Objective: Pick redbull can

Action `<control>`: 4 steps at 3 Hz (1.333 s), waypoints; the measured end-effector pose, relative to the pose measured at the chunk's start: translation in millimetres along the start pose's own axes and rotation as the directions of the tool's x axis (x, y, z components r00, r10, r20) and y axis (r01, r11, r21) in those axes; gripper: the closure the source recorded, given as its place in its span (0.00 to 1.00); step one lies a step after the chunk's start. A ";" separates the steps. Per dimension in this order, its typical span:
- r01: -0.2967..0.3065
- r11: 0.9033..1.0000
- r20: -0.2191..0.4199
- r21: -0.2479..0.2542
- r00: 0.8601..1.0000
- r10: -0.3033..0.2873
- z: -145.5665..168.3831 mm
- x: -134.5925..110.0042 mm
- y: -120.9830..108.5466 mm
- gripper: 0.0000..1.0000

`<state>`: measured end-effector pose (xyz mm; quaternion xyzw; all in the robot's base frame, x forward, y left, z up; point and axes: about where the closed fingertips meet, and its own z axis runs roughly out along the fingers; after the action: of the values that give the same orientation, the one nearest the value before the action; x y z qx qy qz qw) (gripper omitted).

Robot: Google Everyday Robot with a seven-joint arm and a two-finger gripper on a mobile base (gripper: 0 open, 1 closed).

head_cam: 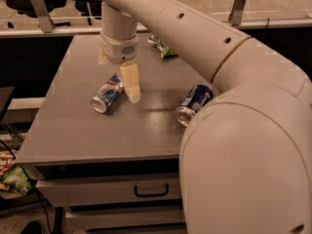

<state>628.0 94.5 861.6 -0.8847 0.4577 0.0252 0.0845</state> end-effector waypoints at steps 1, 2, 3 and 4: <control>0.061 0.998 -0.029 -0.023 0.998 -0.061 9.2 -6.2 -3.9 0.00; 0.108 0.993 -0.055 -0.044 0.992 -0.110 17.3 -9.0 -4.8 0.18; 0.131 0.989 -0.073 -0.067 0.988 -0.135 25.4 -7.9 -7.4 0.49; 0.119 0.990 -0.064 -0.073 0.990 -0.124 23.8 -9.1 -9.1 0.72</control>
Offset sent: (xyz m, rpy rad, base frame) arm -0.0120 0.0056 -0.0199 -0.1528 0.0093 0.1627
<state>630.9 111.1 840.5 -0.9137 0.4044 0.0055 0.0395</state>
